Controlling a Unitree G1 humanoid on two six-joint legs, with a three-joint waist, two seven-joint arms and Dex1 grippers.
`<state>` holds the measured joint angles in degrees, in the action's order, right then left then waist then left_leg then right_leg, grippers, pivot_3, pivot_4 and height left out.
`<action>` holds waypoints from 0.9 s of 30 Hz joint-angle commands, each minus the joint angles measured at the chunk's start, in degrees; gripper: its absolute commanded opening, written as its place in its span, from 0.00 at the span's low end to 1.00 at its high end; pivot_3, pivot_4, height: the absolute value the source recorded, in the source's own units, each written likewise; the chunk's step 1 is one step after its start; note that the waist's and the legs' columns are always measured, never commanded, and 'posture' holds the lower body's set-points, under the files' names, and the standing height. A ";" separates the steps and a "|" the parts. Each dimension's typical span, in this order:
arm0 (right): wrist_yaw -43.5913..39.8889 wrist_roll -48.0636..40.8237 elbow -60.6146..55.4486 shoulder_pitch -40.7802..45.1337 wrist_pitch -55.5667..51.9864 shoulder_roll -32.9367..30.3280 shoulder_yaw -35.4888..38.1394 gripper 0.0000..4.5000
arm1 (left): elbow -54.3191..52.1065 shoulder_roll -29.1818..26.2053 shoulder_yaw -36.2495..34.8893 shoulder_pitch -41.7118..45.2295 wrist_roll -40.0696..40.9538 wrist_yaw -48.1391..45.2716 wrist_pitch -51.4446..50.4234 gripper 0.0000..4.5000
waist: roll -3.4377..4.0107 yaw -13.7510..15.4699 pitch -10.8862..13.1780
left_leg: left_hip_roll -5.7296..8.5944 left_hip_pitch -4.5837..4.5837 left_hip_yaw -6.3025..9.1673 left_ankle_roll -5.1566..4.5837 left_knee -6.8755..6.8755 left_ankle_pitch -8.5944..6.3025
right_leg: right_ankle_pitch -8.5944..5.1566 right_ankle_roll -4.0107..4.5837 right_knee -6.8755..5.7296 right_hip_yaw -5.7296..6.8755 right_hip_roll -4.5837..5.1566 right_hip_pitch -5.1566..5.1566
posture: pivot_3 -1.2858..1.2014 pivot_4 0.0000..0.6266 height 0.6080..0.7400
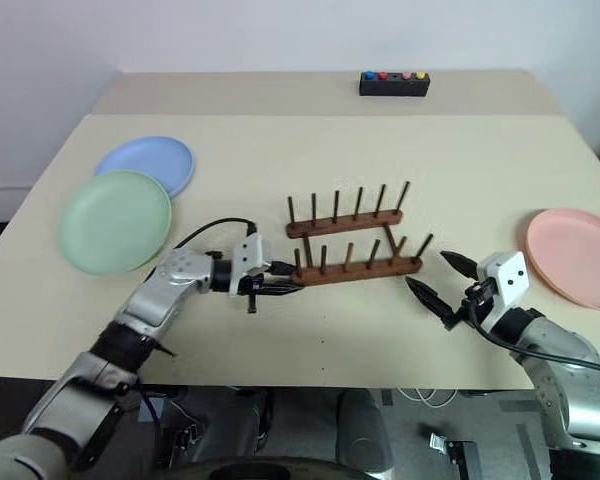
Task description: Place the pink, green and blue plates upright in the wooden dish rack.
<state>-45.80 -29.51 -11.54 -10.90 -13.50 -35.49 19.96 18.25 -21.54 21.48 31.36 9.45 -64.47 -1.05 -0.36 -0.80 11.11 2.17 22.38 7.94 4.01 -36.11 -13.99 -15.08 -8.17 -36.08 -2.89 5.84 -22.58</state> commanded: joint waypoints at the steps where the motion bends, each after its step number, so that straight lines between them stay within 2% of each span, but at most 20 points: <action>1: 1.00 -0.39 -3.90 -2.38 1.35 0.61 2.83 1.00 | 11.96 3.47 -0.18 6.82 -2.23 -2.46 8.29 0.18 | 0.00 0.13 0.00 | 0.00 0.00 0.01 0.00 0.00 0.00 | 0.00 -0.01 -0.02 0.00 0.00 0.00 | 0.52 0.24 1.00; 6: 1.96 -1.02 -6.44 -6.81 1.54 1.02 6.07 1.00 | 25.59 6.56 -1.52 13.18 -4.40 -4.02 15.73 0.18 | -0.06 0.00 0.02 | 0.01 0.01 0.00 -0.01 -0.04 0.00 | 0.02 -0.06 0.03 0.00 -0.01 0.05 | 0.52 0.24 1.00; 14: 2.65 -1.48 -8.84 -10.09 1.43 1.43 7.93 1.00 | 34.03 8.18 -3.37 16.08 -5.36 -6.40 21.08 0.18 | -0.07 0.03 0.02 | 0.01 -0.02 0.01 -0.01 -0.05 0.00 | 0.02 -0.10 -0.02 0.00 -0.01 0.06 | 0.52 0.24 1.00; 16: 2.82 -1.55 -9.17 -10.08 1.15 1.35 7.86 1.00 | 35.40 8.45 -4.21 16.85 -5.25 -6.01 20.54 0.40 | -0.08 0.04 0.02 | 0.01 -0.02 0.02 -0.01 -0.06 0.00 | 0.02 -0.11 -0.02 0.00 -0.01 0.06 | 0.52 0.24 1.00; 17: 2.82 -1.57 -9.27 -10.04 1.04 1.26 7.83 1.00 | 35.72 8.51 -4.66 17.10 -5.15 -5.79 20.49 0.47 | -0.08 0.01 0.02 | 0.01 -0.02 0.02 -0.01 -0.05 0.00 | 0.02 -0.11 -0.02 0.00 -0.01 0.06 | 0.52 0.24 1.00; 21: 2.59 -1.58 -9.26 -9.88 0.78 0.87 7.71 1.00 | 35.66 8.39 -6.24 17.41 -5.87 -3.49 21.19 0.95 | -0.08 0.02 0.02 | 0.01 -0.02 0.03 -0.01 0.00 0.00 | 0.02 -0.15 -0.02 0.00 -0.01 0.04 | 0.52 0.24 1.00; 22: 2.51 -1.48 -9.18 -9.79 0.70 0.73 7.56 1.00 | 35.01 8.16 -6.68 17.23 -5.93 -3.00 20.91 1.00 | -0.08 0.04 0.02 | 0.01 -0.01 0.04 -0.01 0.00 0.00 | 0.03 -0.18 -0.02 0.00 -0.01 0.04 | 0.52 0.24 1.00; 24: 2.29 -1.19 -9.05 -9.64 0.43 0.44 7.01 1.00 | 31.50 7.06 -7.87 15.52 -5.11 -2.37 19.78 1.00 | -0.08 -0.04 0.03 | 0.01 -0.01 0.04 -0.01 0.00 0.00 | 0.05 -0.22 -0.02 0.00 -0.01 0.04 | 0.52 0.24 1.00; 27: 1.99 -1.04 -8.93 -9.59 -0.07 0.03 6.64 0.81 | 25.33 5.39 -9.34 11.91 -3.92 -1.49 16.16 1.00 | -0.07 -0.19 0.02 | 0.01 -0.01 0.04 -0.01 0.02 0.00 | 0.06 -0.22 -0.04 0.00 -0.01 0.02 | 0.52 0.24 1.00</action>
<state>-43.38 -30.24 -18.51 -20.42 -13.67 -34.76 25.89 47.54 -15.28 13.78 44.34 4.28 -66.47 16.59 -0.42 -1.00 11.13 2.18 22.37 7.99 4.00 -36.09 -13.99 -15.02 -8.40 -36.12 -2.89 5.83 -22.57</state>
